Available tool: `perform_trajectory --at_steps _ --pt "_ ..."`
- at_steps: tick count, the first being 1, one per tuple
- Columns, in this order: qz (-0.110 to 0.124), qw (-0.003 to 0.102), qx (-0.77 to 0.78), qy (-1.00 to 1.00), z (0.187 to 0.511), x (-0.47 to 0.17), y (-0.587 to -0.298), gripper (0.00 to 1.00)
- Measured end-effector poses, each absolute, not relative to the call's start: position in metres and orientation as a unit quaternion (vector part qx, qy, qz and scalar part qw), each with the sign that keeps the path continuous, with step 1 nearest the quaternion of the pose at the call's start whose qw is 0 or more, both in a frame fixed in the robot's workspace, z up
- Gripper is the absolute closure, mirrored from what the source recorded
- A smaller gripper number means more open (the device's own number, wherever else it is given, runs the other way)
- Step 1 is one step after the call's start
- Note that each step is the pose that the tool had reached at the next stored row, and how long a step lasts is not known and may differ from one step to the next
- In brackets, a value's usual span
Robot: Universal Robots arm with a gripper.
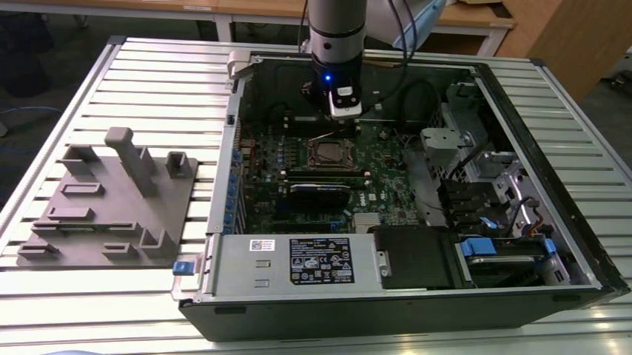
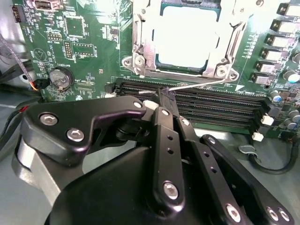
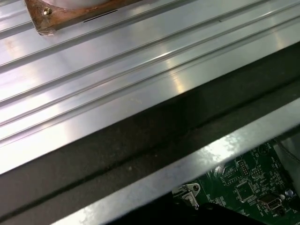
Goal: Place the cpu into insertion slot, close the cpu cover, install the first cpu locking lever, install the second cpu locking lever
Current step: 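Install the first cpu locking lever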
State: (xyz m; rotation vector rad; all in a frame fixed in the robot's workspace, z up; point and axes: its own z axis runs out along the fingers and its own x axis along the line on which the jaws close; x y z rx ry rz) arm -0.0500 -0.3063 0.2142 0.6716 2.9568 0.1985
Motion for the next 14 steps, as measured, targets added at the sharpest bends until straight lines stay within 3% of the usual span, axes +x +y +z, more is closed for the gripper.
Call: perform_trajectory --at_steps 14 --pt "0.064 0.052 0.221 0.972 0.2072 -0.0500 -0.3021 0.89"
